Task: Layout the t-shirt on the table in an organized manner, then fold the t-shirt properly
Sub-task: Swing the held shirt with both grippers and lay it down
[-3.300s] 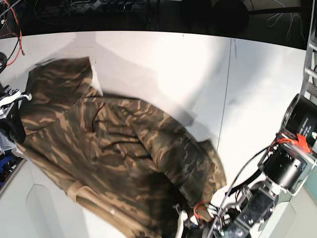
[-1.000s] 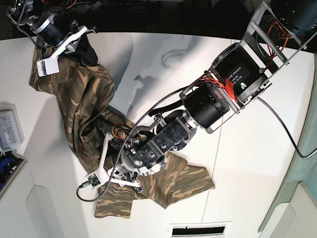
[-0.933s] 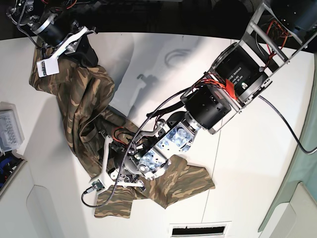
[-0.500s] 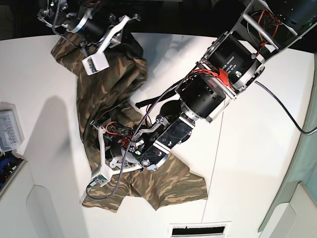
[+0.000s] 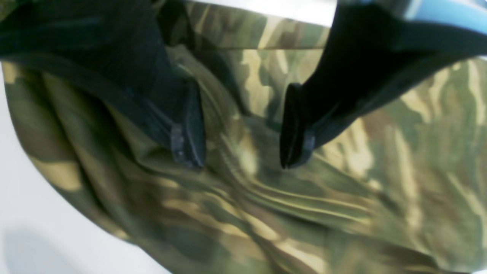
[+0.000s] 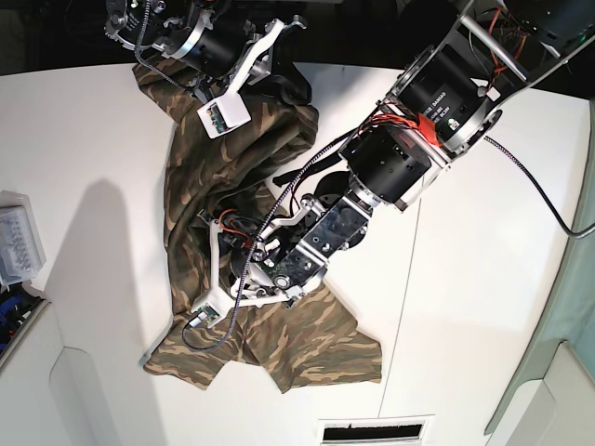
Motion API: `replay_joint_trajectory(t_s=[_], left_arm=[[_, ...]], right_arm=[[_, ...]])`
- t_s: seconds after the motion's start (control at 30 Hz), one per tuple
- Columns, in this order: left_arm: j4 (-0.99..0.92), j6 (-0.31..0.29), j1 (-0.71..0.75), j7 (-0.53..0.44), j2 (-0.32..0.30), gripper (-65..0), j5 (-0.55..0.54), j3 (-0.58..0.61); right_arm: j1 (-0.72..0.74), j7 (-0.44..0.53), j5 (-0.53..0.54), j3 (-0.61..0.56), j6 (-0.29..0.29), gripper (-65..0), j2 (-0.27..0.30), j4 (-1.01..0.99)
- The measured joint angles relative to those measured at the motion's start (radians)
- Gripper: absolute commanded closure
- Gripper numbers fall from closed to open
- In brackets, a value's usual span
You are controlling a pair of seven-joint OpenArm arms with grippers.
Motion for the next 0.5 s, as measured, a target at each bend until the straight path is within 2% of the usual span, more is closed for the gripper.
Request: replay_joint_trajectory(t_s=[0.03, 0.07, 0.17, 0.33, 0.5], left_arm=[[0.0, -0.006, 0.013, -0.001, 0.0, -34.1, 0.0, 0.0], [0.0, -0.006, 0.025, -0.002, 0.001, -28.9, 0.005, 0.0], [-0.001, -0.009, 0.042, 0.002, 0.0, -0.3, 0.052, 0.001], [-0.001, 0.017, -0.044, -0.002, -0.03, 0.0, 0.064, 0.003], [0.0, 0.017, -0.195, -0.005, -0.14, 0.0, 0.037, 0.003]], right_arm=[[0.0, 0.0, 0.0, 0.0, 0.0, 0.0, 0.0, 0.0], [0.0, 0.0, 0.0, 0.0, 0.0, 0.0, 0.0, 0.0], [0.0, 0.004, -0.005, 0.0, 0.0, 0.0, 0.0, 0.0], [0.007, 0.048, -0.059, 0.001, -0.004, 0.0, 0.0, 0.0], [0.085, 0.048, -0.059, 0.001, -0.005, 0.0, 0.0, 0.0]])
